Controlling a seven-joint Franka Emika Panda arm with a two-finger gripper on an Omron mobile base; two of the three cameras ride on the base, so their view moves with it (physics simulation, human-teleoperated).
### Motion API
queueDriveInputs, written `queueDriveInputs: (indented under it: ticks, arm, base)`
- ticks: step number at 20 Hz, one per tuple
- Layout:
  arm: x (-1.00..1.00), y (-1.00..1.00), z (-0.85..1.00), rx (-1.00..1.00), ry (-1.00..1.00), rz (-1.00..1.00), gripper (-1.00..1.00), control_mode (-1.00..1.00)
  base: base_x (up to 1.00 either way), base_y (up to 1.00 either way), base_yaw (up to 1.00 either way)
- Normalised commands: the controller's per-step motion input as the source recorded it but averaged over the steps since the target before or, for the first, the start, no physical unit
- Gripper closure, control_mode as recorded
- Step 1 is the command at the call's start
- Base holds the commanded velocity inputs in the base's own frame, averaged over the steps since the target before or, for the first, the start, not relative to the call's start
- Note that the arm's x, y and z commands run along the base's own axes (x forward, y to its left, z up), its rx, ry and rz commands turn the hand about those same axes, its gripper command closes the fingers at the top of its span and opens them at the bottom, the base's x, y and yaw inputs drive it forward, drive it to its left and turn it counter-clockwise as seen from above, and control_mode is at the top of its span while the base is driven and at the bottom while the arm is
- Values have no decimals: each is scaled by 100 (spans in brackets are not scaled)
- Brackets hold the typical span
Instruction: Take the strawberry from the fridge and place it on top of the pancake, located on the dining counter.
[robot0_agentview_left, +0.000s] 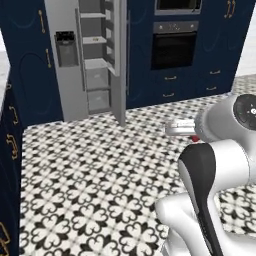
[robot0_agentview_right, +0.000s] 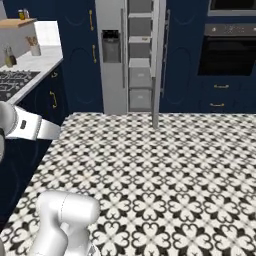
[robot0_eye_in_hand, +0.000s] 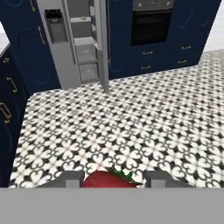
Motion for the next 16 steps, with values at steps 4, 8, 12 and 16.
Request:
queueDriveInputs:
  ticks: [4, 8, 12, 16]
  arm:
    - [0, 0, 0, 0, 0, 0, 100, 100]
    - [0, 0, 0, 0, 0, 0, 100, 100]
    - [0, 0, 0, 0, 0, 0, 100, 100]
    - [0, 0, 0, 0, 0, 0, 100, 100]
  base:
    - [-100, 0, -22]
    - [-100, -9, -29]
    - [-96, -14, -51]
    - [-35, -18, -76]
